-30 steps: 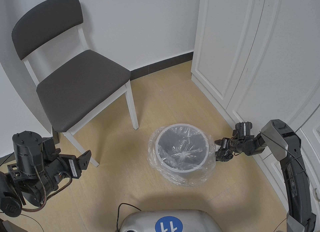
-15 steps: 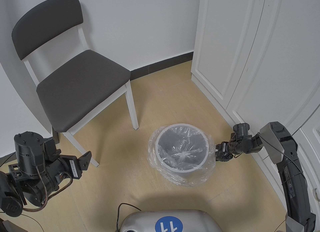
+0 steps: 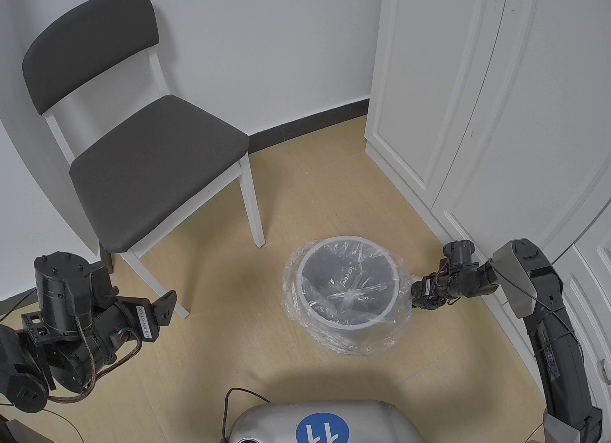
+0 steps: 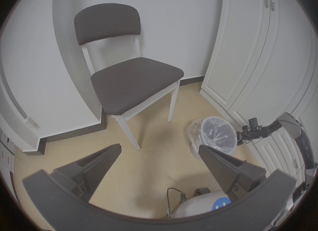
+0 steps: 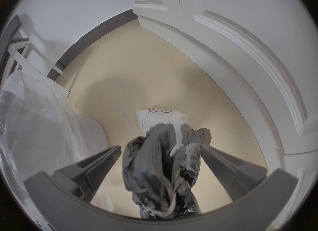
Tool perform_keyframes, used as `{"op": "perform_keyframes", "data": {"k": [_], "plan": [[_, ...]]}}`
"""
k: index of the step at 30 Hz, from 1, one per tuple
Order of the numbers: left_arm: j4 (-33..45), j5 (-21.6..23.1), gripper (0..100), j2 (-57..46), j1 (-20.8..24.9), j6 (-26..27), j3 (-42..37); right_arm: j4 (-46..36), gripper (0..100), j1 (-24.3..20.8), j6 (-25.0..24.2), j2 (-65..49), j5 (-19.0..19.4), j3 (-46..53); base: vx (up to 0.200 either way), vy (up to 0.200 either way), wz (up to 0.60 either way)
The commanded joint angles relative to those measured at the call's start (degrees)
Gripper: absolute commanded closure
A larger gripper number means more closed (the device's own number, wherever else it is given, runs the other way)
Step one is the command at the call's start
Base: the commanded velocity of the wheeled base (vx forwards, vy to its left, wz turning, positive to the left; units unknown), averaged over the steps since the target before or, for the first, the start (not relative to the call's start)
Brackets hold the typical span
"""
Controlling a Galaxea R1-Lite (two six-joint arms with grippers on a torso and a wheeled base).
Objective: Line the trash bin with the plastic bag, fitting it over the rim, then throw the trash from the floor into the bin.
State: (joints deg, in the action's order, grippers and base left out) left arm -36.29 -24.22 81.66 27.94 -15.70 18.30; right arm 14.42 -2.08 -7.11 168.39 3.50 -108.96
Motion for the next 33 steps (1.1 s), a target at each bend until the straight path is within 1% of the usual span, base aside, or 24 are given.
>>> {"op": "perform_keyframes", "data": {"k": [1,5,6,16,17,22,23,25,27,29,30,33], "plan": [[-0.89,-0.04,0,0.34,-0.17,0.06,-0.28,0.34,0,0.06,-0.01,0.36,0.02,-0.11,0.0,0.0,0.0],[-1.06,-0.04,0,0.34,-0.17,0.14,-0.46,0.52,0,-0.02,0.08,0.36,0.1,-0.02,0.0,0.0,0.0],[-1.06,-0.04,0,0.43,-0.08,0.14,-0.46,0.87,100,-0.02,0.08,0.54,0.1,-0.2,0.0,0.0,0.0],[-1.06,-0.04,0,0.69,-0.26,-0.03,-0.63,3.07,100,-0.38,0.52,0.19,-0.16,1.12,0.0,0.0,0.0],[-1.15,-0.04,0,0.51,-0.17,-0.03,-0.63,6.41,100,-0.46,0.52,0.1,-0.25,2.44,0.0,0.0,0.0],[-1.15,-0.12,0,-0.45,-0.26,0.06,-0.72,14.93,100,-0.38,0.16,-0.34,-0.16,5.51,0.0,0.0,0.0],[-1.15,-0.3,0,-1.24,-0.26,0.14,-0.72,19.5,100,-0.38,-0.1,-0.34,-0.33,6.65,0.0,0.0,0.0],[-1.15,-0.3,0,-3.35,0.01,0.58,-0.81,26.62,100,-0.29,-0.89,-0.34,-1.74,8.59,0.0,0.0,0.0],[-1.06,-0.21,0,-5.9,0.18,0.76,-0.81,29.96,100,0.06,-2.39,-1.4,-3.24,10.43,0.0,0.0,0.0],[-1.06,-0.21,0,-7.4,0.18,0.85,-0.63,29.7,100,0.24,-3.18,-3.33,-3.24,12.37,0.0,0.0,0.0],[-0.97,-0.12,0,-10.56,0.18,2.17,-0.54,27.06,100,1.03,-3.62,-7.81,-2.18,16.23,0.0,0.0,0.0],[-0.71,0.14,0,-14.87,0.01,4.89,-0.46,23.28,100,2.0,-5.64,-12.91,0.19,19.84,0.0,0.0,0.0]]}}
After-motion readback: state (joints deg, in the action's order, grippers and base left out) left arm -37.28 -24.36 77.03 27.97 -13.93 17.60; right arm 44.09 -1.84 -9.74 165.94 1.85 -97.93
